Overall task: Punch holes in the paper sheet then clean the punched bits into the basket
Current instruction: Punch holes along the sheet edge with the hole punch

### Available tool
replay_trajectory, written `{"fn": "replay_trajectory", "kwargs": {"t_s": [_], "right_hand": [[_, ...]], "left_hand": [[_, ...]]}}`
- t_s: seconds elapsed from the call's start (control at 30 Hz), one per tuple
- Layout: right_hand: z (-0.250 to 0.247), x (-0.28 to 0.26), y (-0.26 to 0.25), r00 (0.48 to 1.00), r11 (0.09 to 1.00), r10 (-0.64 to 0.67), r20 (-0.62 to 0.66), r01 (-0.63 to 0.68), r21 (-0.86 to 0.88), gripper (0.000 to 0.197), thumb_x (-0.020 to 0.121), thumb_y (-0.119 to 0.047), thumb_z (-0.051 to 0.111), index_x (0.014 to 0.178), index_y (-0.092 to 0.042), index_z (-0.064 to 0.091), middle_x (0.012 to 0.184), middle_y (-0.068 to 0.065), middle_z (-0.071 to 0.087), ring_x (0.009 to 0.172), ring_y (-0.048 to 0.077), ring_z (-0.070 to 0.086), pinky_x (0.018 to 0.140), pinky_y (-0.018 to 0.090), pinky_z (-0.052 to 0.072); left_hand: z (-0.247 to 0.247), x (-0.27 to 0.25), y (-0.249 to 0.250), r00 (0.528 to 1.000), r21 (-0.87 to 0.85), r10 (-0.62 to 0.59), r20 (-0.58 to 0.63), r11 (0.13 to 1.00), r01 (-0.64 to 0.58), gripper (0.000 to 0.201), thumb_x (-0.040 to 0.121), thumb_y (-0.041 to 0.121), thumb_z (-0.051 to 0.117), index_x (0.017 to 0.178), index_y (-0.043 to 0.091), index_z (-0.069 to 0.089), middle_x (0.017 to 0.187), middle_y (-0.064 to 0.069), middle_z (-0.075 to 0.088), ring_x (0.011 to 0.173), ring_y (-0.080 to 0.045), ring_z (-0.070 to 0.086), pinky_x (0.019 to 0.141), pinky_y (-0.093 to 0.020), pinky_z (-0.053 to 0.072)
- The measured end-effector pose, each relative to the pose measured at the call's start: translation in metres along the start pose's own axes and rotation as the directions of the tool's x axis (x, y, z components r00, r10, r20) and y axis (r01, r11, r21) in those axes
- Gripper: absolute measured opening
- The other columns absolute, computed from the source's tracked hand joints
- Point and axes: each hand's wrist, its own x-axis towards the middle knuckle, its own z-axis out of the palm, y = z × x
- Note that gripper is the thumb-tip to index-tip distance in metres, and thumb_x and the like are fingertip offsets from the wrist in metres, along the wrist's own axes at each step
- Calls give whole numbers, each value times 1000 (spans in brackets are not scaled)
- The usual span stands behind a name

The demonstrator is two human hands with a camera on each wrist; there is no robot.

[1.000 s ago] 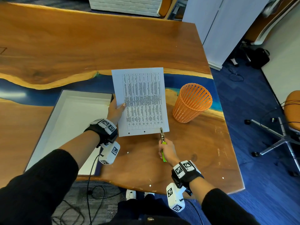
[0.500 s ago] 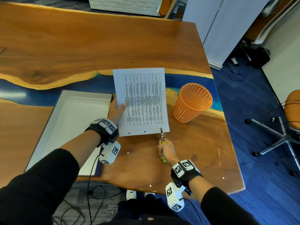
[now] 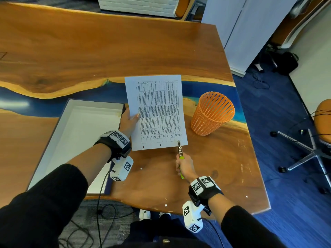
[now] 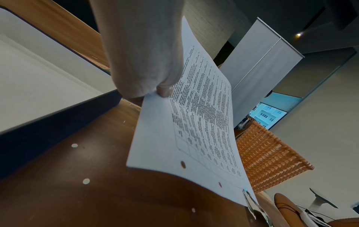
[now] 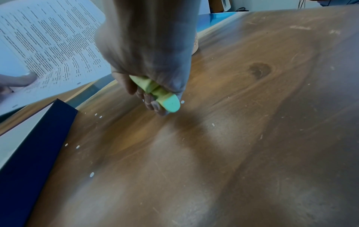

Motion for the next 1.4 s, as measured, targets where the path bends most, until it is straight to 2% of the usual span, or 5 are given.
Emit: {"fn": "replay_trajectory", "kwargs": {"t_s": [0.2, 0.37, 0.63, 0.87, 1.4], "right_hand": [[0, 1, 0, 1000, 1000, 16, -21, -16, -27, 35, 64, 14, 36, 52, -19, 34, 34, -10, 34, 37, 14, 25, 39, 14, 21], [-1, -3, -1, 998, 998, -59, -19, 59, 6, 28, 59, 11, 41, 65, -16, 40, 52, 6, 37, 36, 16, 29, 40, 19, 26], [-5, -10, -5, 976, 975, -219, -20, 220, 35, 82, 75, 14, 46, 127, -44, 23, 89, 8, 56, 51, 25, 55, 43, 25, 42], [-4, -16, -11, 965, 965, -261, -30, 260, -23, 95, 77, 2, 57, 117, -74, 19, 102, -5, 50, 59, 23, 62, 52, 29, 48], [-9, 2, 5, 959, 958, -281, -36, 283, 49, 70, 77, 11, 53, 129, -35, 52, 70, 0, 57, 46, 23, 46, 42, 23, 42]], "left_hand": [[1, -2, 1, 999, -31, 29, 16, 999, -29, 45, 96, 4, 51, 139, -2, 41, 134, -19, 54, 113, -30, 59, 91, -40, 52], [1, -1, 1, 999, -22, 23, 22, 999, -23, 44, 96, 9, 53, 138, 2, 42, 129, -14, 59, 102, -22, 65, 78, -26, 58], [-2, 3, -1, 998, -3, -42, -36, 999, 42, 45, 95, 14, 57, 137, 9, 44, 131, -15, 59, 113, -32, 61, 94, -53, 50], [-4, 1, -2, 999, 6, -29, -35, 1000, 30, 46, 94, 15, 57, 138, 9, 44, 130, -15, 60, 112, -32, 63, 92, -54, 51], [-2, 1, -1, 997, 47, -13, -75, 999, 17, 42, 95, 15, 57, 136, 10, 47, 129, -13, 60, 109, -27, 62, 89, -41, 52]]}}
